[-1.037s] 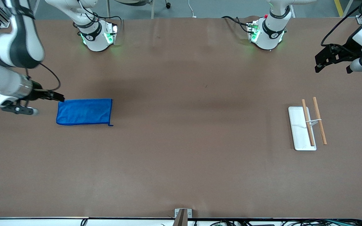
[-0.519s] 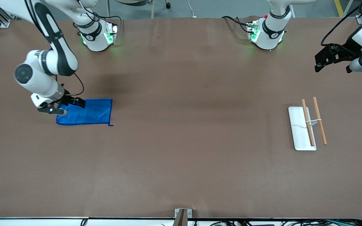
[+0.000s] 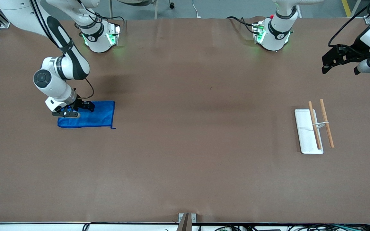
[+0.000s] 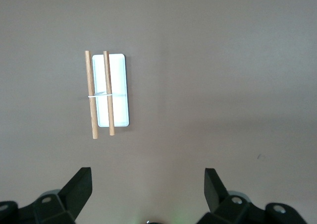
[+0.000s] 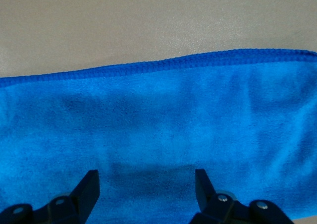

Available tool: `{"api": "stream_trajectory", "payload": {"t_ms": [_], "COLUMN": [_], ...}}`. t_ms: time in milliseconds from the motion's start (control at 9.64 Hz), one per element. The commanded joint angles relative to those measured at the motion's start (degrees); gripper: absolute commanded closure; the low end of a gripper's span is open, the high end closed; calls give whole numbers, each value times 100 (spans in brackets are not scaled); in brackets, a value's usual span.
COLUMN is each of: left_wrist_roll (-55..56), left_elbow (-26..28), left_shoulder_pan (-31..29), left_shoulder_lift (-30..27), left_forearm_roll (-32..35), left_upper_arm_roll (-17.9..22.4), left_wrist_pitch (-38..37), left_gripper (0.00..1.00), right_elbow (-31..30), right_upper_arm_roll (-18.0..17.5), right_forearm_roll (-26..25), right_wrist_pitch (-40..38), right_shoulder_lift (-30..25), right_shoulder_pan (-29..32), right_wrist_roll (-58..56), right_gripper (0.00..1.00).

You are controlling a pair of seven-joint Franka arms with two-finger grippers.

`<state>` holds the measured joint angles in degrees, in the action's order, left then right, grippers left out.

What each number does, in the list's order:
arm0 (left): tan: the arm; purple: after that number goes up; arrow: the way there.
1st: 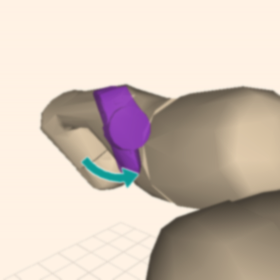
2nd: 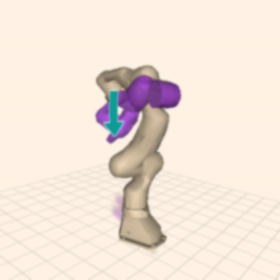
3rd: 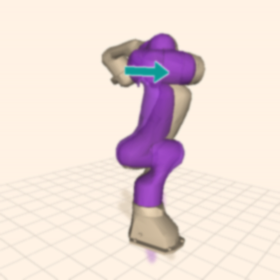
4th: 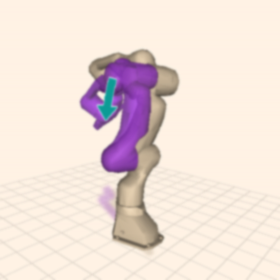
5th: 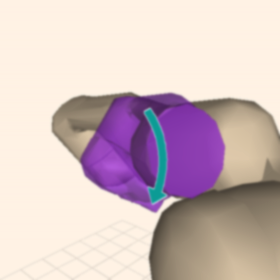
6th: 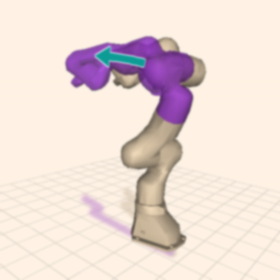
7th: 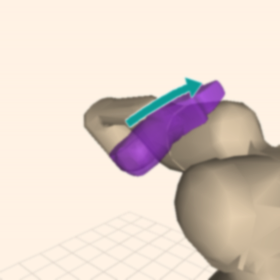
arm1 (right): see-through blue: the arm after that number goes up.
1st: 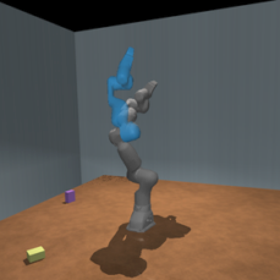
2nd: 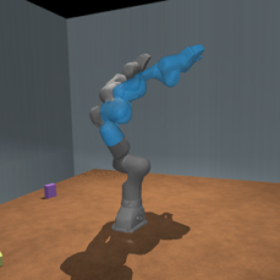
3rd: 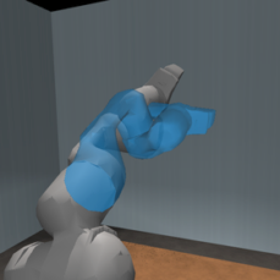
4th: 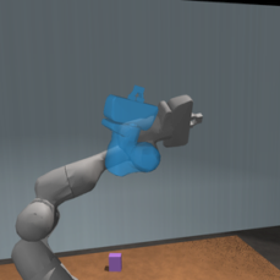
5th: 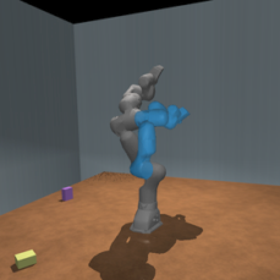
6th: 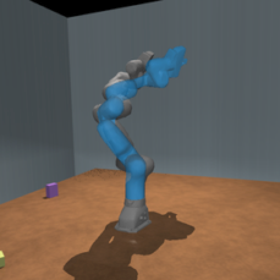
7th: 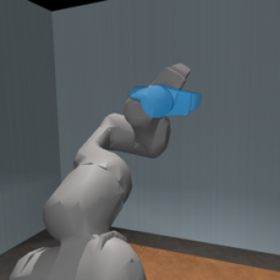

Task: Right arm passes towel to left arm to hang
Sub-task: 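Lower the right gripper onto the towel edge and close it, then lift the towel with the right gripper while the left gripper approaches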

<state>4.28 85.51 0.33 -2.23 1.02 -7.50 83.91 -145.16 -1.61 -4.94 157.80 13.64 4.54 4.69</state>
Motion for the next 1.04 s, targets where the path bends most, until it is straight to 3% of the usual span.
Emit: {"api": "stream_trajectory", "payload": {"t_ms": [0,207,415,519,622,830,933], "left_wrist_roll": [-121,-121,-121,-129,-129,-112,-103], "left_elbow": [62,62,80,97,106,115,97], "left_shoulder_pan": [-16,-16,19,28,46,81,116], "left_shoulder_lift": [47,56,56,47,56,99,213], "left_forearm_roll": [21,12,3,3,3,3,-31], "left_upper_arm_roll": [-6,-6,-15,-32,-59,-76,-76], "left_wrist_pitch": [-86,-94,-94,-147,-164,-165,-121], "left_gripper": [0,0,0,0,0,0,0], "right_elbow": [-83,-74,-74,-83,-74,4,292], "right_upper_arm_roll": [-6,2,2,2,2,-24,-33], "right_forearm_roll": [-148,-148,-148,-148,-148,-148,-148], "right_wrist_pitch": [128,251,313,391,262,-508,-1418], "right_shoulder_lift": [77,200,244,270,219,-253,-613], "right_shoulder_pan": [56,65,65,73,117,-13,-84], "right_wrist_roll": [40,49,58,75,223,636,681], "right_gripper": [20,26,43,75,99,100,100]}}
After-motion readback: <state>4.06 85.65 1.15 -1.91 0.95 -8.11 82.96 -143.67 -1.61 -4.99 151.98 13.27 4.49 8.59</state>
